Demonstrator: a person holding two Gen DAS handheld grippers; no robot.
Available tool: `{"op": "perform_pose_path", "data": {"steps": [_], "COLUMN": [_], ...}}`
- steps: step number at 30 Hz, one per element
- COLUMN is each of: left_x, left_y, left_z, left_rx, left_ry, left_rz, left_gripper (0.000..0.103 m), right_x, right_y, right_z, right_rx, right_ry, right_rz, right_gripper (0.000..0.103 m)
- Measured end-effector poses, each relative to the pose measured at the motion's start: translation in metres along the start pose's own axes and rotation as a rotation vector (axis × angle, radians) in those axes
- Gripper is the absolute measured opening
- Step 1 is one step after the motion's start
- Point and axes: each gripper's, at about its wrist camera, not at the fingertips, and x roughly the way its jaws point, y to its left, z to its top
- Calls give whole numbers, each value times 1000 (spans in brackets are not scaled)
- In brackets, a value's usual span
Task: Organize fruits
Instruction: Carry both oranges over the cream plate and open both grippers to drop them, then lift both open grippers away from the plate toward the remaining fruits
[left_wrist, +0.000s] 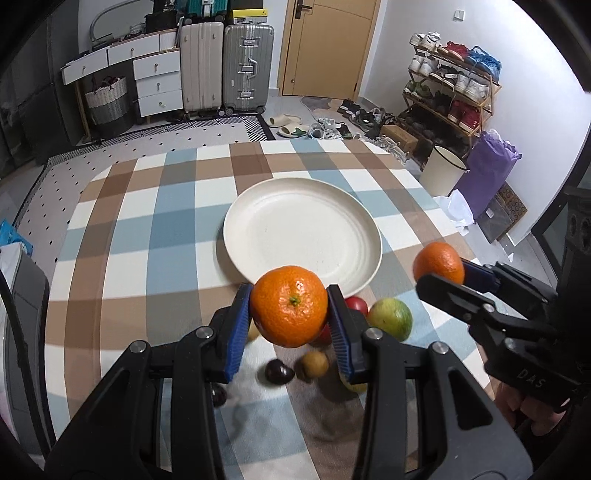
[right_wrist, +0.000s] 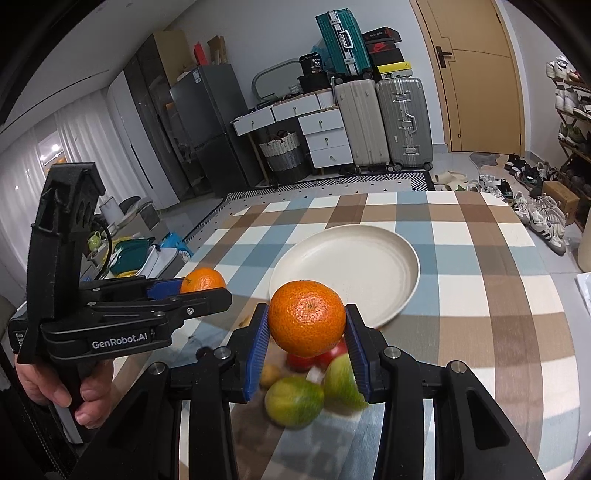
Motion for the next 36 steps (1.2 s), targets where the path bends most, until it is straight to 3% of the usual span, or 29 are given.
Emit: {"op": "perform_pose_path", "data": {"steps": [8,25,28,32,36], "left_x": [43,113,112,104,93], "left_y": [5,10,10,13,14], "left_z": [20,15,17,20,20], "left_rx": [14,26,32,15,5], "left_ry": [18,83,73,59,40], "left_rz": [-62,-85,-62,-77,-73], "left_gripper": [37,37,42,62,64], "right_x": [37,88,91,77,59], "right_y": [-8,-29,-34,-40,-46], "right_z": [15,11,10,12,15], "right_rx": [14,19,37,58,91], "right_ry": [36,128,141,86,35], "right_rz": [7,-30,-39,-47,-42], "right_gripper": [40,40,51,66,69]}}
